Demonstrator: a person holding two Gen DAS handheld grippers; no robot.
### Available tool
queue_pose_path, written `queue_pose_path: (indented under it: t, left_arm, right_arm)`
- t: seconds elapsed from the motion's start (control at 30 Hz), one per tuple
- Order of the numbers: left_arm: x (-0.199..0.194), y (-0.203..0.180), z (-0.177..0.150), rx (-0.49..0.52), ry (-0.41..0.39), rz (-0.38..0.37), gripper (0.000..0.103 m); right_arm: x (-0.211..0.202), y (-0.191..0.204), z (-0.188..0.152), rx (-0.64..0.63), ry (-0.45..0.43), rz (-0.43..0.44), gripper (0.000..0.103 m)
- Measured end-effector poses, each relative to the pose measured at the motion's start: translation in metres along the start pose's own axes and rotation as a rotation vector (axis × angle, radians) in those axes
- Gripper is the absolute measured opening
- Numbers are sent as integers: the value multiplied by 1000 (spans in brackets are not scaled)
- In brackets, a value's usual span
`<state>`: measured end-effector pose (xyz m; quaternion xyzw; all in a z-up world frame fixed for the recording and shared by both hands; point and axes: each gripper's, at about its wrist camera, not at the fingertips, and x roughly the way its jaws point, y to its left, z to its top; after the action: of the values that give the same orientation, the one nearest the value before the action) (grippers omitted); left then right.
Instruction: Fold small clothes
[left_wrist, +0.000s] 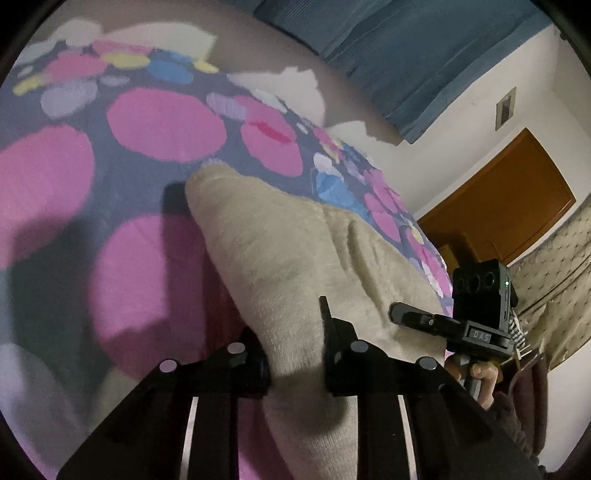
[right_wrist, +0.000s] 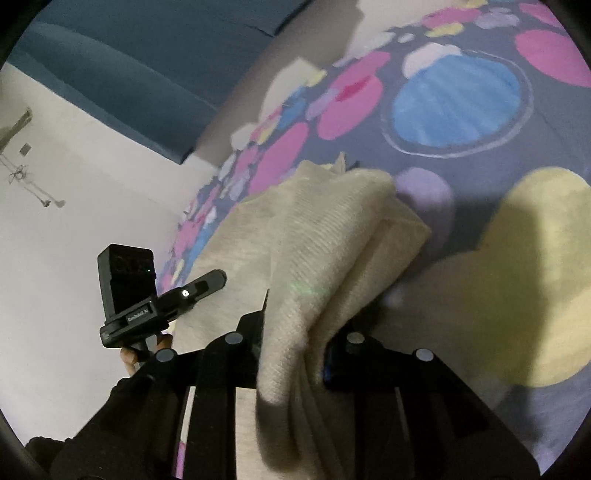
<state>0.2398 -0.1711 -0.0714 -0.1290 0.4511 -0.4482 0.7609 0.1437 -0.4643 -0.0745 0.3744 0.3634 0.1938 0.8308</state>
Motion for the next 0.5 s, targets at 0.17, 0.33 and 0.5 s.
queue_pose_path:
  t: [0.17,0.33,0.5]
  left_arm:
    - [-34,22,19,0,-29,27,21]
    - [-39,65,27,-40,-23,71,21]
    - [-16,93,10,-91,16,88,30]
  right_arm:
    - [30,21,7,-3,14,60,19]
    - [69,20,11,22,49,62,19]
    - [84,-10,5,142,77,68,20]
